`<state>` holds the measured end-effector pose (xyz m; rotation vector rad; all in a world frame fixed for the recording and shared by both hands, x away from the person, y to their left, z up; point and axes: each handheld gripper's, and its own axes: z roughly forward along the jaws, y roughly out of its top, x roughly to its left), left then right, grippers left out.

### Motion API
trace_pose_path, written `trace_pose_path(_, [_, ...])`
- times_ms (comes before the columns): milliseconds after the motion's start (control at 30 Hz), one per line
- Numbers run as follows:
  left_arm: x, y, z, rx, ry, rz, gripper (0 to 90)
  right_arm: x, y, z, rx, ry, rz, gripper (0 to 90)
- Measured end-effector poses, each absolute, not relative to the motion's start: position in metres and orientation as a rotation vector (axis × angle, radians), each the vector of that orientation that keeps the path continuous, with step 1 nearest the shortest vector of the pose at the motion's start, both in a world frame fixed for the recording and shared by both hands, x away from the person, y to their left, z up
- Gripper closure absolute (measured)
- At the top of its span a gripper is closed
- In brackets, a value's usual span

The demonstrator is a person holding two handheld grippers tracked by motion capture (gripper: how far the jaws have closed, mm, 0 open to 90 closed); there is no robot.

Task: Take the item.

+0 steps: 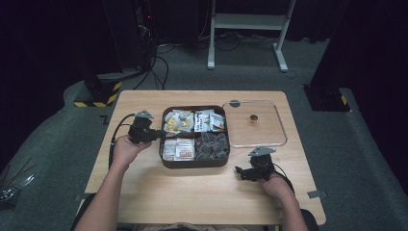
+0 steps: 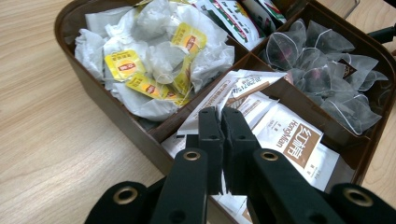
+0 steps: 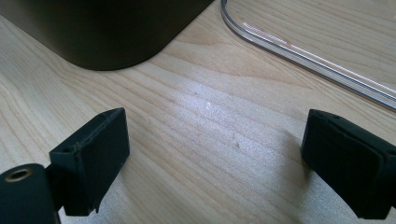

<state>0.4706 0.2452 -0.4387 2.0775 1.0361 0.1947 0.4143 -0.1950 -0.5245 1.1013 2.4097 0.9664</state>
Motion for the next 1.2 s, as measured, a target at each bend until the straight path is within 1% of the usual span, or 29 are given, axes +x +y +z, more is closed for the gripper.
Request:
trace_pose_path(667, [0.463, 0.277, -0.434, 2.015, 1.112, 0.227, 87.6, 0.418, -0.193, -0.525, 1.105, 2.409, 0.967, 7.6])
trace_pose_path(1200, [0.464, 0.302, -0.44, 1.994, 1.192, 0.249, 87.6, 0.419, -0.192, -0.525, 1.107, 2.408, 0.963, 7.6])
